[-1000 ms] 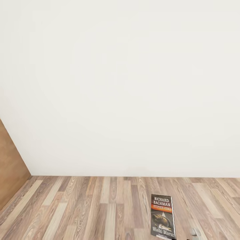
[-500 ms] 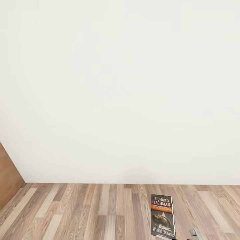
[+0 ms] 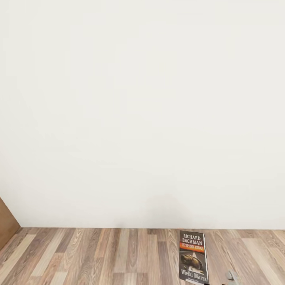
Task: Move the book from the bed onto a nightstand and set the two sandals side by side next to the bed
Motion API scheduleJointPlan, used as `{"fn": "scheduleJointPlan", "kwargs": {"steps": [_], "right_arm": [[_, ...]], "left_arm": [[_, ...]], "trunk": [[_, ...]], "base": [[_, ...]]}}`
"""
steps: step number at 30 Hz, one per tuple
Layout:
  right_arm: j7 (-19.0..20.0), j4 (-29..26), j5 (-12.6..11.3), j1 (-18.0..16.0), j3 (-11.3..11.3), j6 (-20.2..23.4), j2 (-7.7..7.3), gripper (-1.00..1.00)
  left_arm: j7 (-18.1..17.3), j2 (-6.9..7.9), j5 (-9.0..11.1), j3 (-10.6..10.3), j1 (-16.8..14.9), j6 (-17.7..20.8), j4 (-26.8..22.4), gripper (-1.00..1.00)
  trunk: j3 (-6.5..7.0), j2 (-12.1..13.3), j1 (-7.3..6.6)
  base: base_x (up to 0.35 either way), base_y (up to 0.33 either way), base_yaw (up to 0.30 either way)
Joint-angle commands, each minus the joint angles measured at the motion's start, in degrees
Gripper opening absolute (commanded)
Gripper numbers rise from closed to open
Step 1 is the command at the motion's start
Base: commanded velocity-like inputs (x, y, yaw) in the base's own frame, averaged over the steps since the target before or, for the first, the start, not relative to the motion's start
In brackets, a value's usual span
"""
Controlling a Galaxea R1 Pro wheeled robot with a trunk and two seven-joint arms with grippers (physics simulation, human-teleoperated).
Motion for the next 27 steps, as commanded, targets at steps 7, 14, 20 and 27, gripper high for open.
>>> {"fn": "scheduleJointPlan", "kwargs": {"steps": [7,14,20,27], "right_arm": [[0.1,0.0,-0.7,-0.1,0.2,0.6,-0.04,-1.00],[0.1,0.0,-0.7,-0.1,0.2,0.6,-0.03,-1.00],[0.2,0.0,-0.8,-0.1,0.2,0.6,-0.03,-1.00],[0.2,-0.1,-0.7,-0.1,0.2,0.7,-0.03,-1.00]], "left_arm": [[-0.2,0.01,-0.5,0.5,0.0,-0.2,0.0,1.00],[-0.2,0.01,-0.5,0.5,0.0,-0.2,0.0,1.00],[-0.2,0.01,-0.5,0.5,0.0,-0.2,0.0,1.00],[-0.2,0.01,-0.5,0.5,0.0,-0.2,0.0,1.00]], "trunk": [[-0.08,-0.1,0.04],[-0.08,-0.1,0.04],[-0.08,-0.1,0.04],[-0.08,-0.1,0.04]], "base": [[0.329,0.000,-0.104],[0.329,0.000,-0.015],[0.329,0.000,-0.001],[0.329,0.000,-0.021]]}}
